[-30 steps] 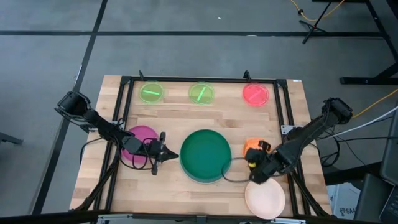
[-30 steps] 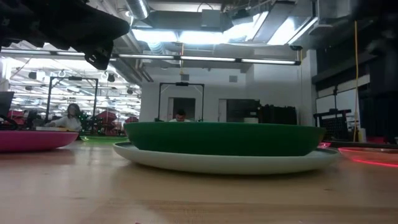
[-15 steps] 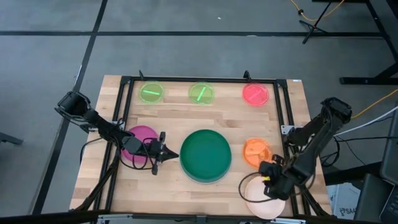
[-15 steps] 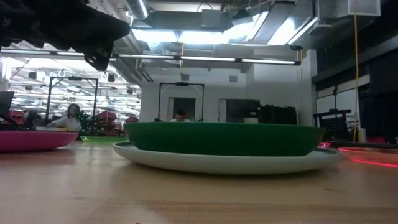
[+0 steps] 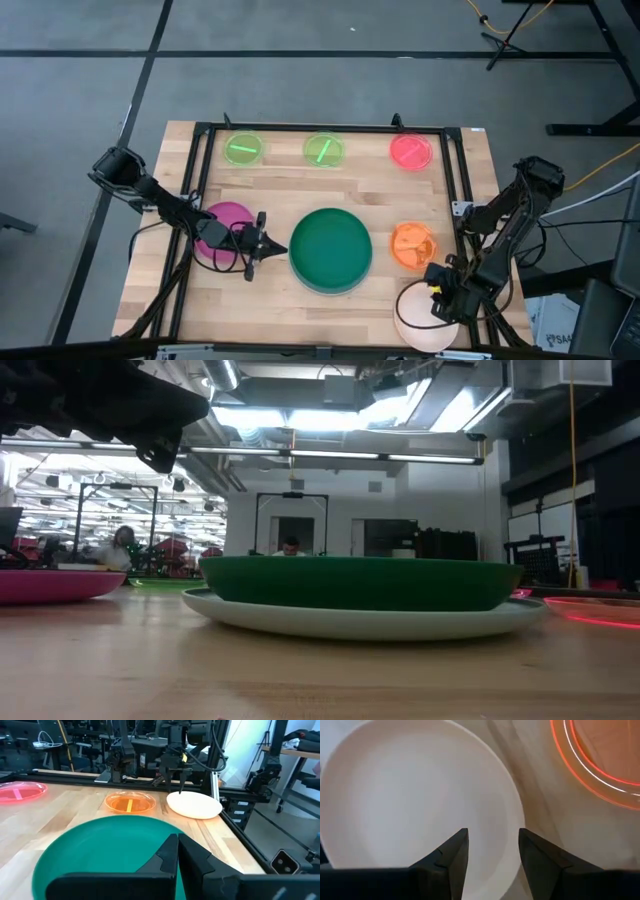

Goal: Stack plastic plates
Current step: Stack the pink plate on top of the green plate

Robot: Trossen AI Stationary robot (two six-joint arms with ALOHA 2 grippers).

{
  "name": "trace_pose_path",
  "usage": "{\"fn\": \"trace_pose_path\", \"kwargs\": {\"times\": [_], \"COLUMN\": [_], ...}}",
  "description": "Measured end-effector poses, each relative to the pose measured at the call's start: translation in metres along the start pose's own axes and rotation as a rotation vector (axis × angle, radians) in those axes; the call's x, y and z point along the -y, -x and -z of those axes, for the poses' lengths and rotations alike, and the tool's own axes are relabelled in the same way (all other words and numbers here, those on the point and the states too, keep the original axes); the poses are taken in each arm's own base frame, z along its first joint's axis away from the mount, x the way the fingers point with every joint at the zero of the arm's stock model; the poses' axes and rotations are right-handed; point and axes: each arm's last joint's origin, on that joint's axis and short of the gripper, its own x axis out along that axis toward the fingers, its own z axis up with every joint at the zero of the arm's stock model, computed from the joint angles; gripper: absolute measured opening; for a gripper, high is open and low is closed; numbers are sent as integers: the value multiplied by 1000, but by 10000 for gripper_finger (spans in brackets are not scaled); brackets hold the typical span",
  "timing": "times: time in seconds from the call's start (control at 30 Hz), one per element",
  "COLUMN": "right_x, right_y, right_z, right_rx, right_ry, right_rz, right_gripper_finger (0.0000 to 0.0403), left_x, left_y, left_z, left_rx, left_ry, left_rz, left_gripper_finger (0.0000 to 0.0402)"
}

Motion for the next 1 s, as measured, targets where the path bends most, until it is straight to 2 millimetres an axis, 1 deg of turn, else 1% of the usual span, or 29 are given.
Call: {"fn": "trace_pose_path", "kwargs": {"times": [0.1, 0.2, 0.3, 0.4, 0.47, 0.57, 0.67, 0.77, 0.83, 0.93, 1.0], "right_x": [-4, -9, -14, -17, -20, -22, -25, -28, -29, -31, -32], "right_y": [6, 14, 18, 20, 20, 18, 12, 3, -3, -11, -13], "right_z": [-7, -16, -26, -36, -43, -53, -63, -72, -79, -90, -97], "right_rx": [9, 82, 256, 473, 588, 686, 761, 813, 828, 836, 846], "right_ry": [-21, -21, 1, 50, 72, 101, 109, 139, 145, 109, 89], "right_rz": [4, 3, -13, -12, 4, 37, 74, 136, 161, 158, 143], "right_gripper_finger": [165, 165, 165, 165, 165, 165, 165, 165, 165, 165, 165], "left_x": [0, -6, -12, -18, -23, -29, -36, -40, -40, -33, -25], "left_y": [0, -2, -3, -2, 0, 5, 14, 25, 32, 34, 34], "left_z": [0, -2, -3, -9, -12, -22, -35, -50, -56, -55, -50], "left_rx": [0, 18, 13, 22, -17, -145, -360, -575, -699, -827, -897], "left_ry": [-21, -48, -54, -56, -57, -27, -5, 86, 164, 275, 332], "left_rz": [8, -80, -115, -138, -166, -211, -274, -342, -352, -290, -253], "left_gripper_finger": [6, 12, 37, 77, 106, 143, 163, 167, 166, 164, 163]}}
